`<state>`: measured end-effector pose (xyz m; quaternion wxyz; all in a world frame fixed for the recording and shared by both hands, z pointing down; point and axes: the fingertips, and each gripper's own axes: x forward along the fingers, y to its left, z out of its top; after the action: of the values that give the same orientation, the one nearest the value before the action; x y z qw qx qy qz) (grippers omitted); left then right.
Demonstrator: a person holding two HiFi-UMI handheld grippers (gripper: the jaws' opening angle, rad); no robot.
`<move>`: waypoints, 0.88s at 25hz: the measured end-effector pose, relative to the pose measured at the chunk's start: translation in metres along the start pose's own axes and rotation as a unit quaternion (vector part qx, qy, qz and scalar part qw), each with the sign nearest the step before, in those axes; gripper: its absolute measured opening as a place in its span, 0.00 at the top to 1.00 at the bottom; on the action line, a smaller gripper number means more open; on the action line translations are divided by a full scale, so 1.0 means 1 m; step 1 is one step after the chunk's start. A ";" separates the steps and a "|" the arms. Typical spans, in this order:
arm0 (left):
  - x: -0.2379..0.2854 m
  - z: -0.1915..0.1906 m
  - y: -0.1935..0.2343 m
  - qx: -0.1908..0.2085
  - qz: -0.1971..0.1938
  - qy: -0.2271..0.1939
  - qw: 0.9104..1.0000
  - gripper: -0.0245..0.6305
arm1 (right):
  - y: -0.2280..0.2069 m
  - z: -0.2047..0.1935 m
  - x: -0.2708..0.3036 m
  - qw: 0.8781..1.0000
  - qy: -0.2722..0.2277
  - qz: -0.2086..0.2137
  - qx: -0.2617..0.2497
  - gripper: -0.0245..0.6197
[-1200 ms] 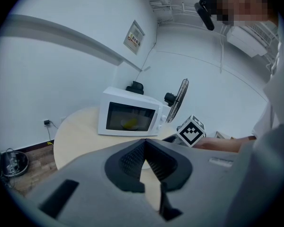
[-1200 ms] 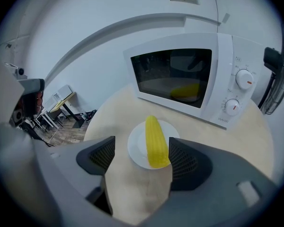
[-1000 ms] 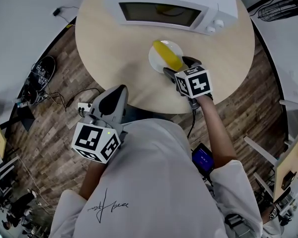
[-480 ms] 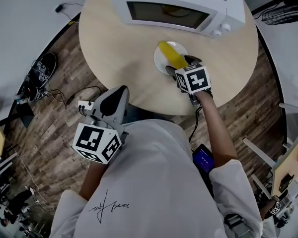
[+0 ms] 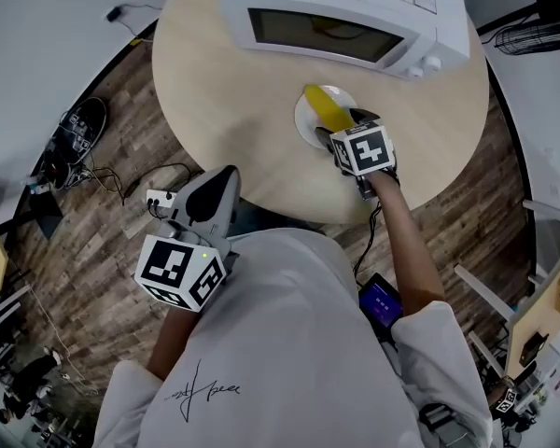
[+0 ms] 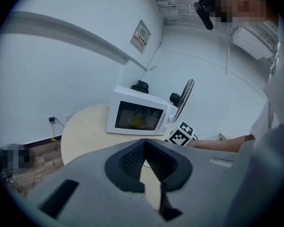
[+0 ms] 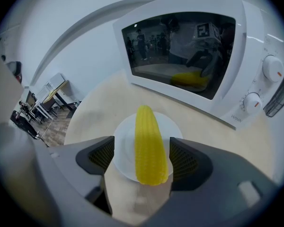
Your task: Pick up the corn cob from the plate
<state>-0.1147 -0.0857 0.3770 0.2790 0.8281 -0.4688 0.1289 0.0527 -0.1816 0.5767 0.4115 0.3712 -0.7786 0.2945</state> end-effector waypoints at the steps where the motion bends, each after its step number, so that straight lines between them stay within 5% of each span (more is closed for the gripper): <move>1: 0.000 0.000 0.001 0.000 0.000 0.001 1.000 0.98 | 0.000 0.001 0.001 1.000 0.001 0.000 0.000 0.38; 22: 0.009 0.003 0.022 -0.012 0.004 0.007 1.000 0.98 | -0.004 0.002 0.029 0.999 0.035 -0.004 -0.016 0.38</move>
<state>-0.1289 -0.1029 0.3863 0.2911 0.8223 -0.4714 0.1299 0.0436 -0.1949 0.6015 0.4458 0.3574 -0.7664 0.2936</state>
